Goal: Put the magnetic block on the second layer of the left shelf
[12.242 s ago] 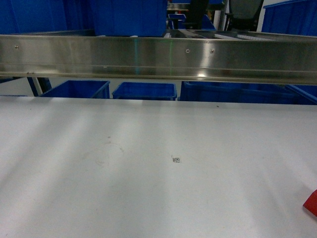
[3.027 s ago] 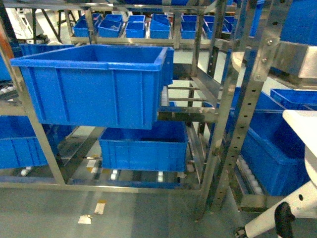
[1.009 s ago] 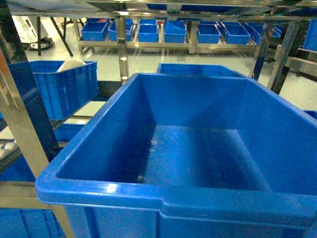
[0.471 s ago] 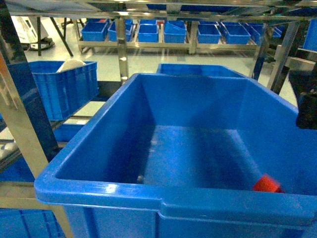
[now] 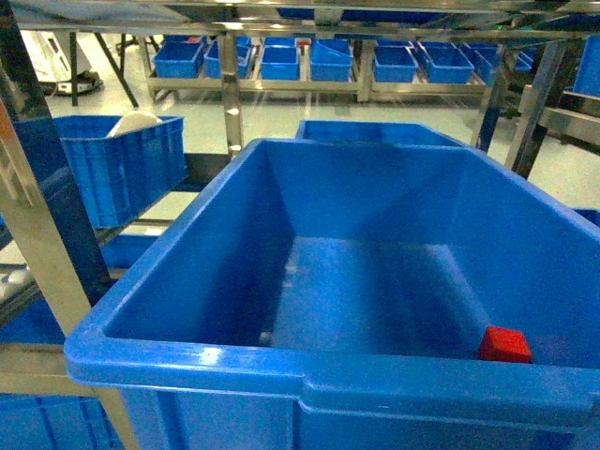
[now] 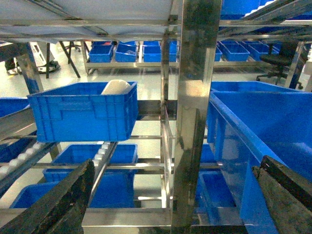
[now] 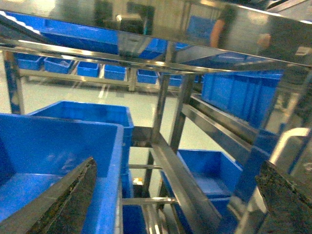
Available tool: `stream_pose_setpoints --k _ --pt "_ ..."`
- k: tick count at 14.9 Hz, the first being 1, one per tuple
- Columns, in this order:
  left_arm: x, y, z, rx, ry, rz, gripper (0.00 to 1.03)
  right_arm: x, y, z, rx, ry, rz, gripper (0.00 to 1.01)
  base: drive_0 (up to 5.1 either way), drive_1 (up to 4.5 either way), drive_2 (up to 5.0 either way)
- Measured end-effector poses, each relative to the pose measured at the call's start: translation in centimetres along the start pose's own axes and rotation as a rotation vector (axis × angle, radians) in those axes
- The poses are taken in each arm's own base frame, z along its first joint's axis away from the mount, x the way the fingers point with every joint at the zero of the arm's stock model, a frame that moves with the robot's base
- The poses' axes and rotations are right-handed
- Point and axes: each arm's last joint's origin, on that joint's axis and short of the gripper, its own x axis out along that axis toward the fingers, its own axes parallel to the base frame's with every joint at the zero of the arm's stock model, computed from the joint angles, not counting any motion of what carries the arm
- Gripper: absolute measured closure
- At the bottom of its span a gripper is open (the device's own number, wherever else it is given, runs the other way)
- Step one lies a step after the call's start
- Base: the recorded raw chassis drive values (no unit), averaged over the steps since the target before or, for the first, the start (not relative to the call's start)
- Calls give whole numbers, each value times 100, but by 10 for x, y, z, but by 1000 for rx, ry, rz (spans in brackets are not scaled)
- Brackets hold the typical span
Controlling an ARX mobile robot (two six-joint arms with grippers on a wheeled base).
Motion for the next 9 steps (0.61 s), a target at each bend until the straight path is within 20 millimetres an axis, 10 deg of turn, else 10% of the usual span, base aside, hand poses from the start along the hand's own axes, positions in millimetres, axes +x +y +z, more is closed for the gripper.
stream_pose_setpoints --k 9 --pt "0 0 0 0 0 -1 5 -17 -23 8 -4 -70 -57 3 0 0 0"
